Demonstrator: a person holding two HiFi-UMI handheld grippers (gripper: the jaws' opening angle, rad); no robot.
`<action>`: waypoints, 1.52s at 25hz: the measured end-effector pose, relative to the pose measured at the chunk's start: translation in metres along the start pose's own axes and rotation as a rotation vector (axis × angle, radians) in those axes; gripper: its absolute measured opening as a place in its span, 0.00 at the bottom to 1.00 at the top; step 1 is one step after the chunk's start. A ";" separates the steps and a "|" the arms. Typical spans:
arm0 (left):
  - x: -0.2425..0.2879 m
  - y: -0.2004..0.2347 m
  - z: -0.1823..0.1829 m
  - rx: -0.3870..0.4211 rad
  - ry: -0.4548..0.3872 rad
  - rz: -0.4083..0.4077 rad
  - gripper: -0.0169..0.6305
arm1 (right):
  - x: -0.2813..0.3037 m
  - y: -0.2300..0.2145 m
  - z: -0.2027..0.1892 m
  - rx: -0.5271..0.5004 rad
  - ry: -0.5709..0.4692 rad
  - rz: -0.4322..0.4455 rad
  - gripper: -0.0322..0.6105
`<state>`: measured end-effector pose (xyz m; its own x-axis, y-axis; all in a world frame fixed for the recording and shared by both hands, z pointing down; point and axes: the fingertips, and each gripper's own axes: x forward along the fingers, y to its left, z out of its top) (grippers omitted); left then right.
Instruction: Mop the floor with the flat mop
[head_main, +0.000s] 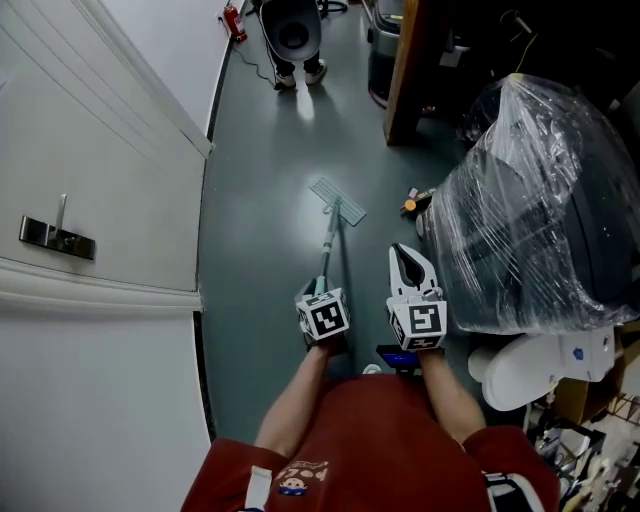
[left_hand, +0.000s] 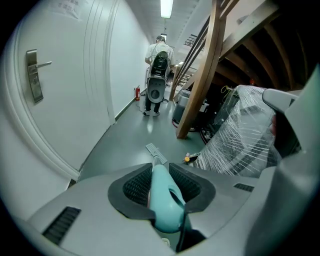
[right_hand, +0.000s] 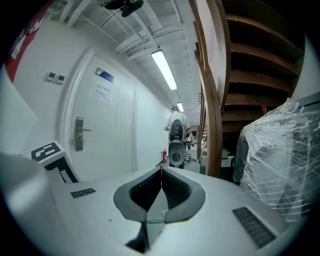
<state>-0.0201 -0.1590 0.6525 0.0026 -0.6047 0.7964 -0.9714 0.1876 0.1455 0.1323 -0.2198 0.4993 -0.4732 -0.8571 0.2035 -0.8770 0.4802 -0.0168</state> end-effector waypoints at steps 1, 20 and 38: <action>0.006 0.004 0.010 0.002 0.001 -0.003 0.21 | 0.011 0.001 0.004 -0.002 -0.002 0.001 0.08; 0.116 0.052 0.169 0.060 -0.041 -0.045 0.21 | 0.178 -0.013 0.051 -0.036 -0.027 -0.075 0.08; 0.222 -0.019 0.301 0.100 -0.041 -0.009 0.21 | 0.329 -0.128 0.073 -0.007 0.000 -0.038 0.08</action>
<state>-0.0728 -0.5300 0.6501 0.0037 -0.6377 0.7703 -0.9903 0.1048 0.0915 0.0828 -0.5773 0.4967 -0.4393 -0.8749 0.2039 -0.8939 0.4483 -0.0025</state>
